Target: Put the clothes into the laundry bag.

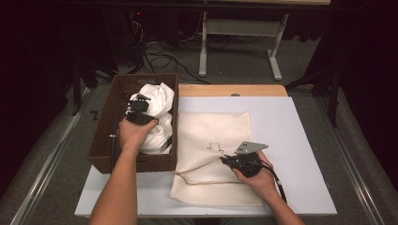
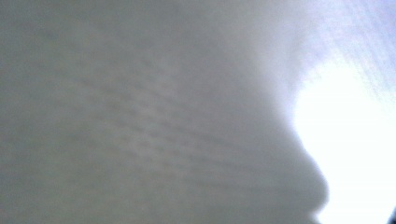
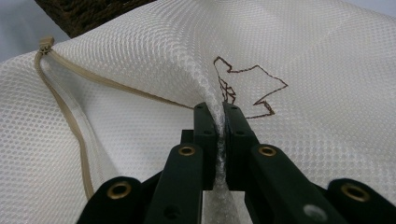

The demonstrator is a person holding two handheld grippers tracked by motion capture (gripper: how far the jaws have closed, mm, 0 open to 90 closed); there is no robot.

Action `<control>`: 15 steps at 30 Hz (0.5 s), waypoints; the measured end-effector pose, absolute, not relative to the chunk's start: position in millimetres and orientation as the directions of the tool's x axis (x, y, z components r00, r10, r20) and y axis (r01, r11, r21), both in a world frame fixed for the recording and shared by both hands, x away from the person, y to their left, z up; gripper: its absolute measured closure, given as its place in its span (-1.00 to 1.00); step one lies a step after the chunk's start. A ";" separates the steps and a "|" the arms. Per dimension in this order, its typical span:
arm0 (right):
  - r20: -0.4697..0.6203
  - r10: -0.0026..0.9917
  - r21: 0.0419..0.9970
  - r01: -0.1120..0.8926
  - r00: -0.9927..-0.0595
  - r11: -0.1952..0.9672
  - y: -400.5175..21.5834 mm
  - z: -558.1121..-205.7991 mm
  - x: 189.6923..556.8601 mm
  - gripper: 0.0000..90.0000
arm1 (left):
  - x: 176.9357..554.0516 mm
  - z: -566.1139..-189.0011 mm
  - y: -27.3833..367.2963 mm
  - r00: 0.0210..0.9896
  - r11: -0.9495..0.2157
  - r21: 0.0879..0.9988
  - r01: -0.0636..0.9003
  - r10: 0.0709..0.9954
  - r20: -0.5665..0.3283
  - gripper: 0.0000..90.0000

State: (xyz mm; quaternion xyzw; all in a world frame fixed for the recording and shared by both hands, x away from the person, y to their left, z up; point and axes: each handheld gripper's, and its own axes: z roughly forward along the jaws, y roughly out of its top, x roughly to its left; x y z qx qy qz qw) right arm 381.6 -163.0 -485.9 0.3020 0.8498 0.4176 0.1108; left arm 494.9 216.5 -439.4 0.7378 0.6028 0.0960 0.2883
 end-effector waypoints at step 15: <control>0.051 0.614 0.780 0.415 -0.788 0.468 -161.4 -486.2 381.6 0.94 | 470.1 -396.5 217.0 0.305 -0.047 0.742 0.668 0.928 -0.216 0.55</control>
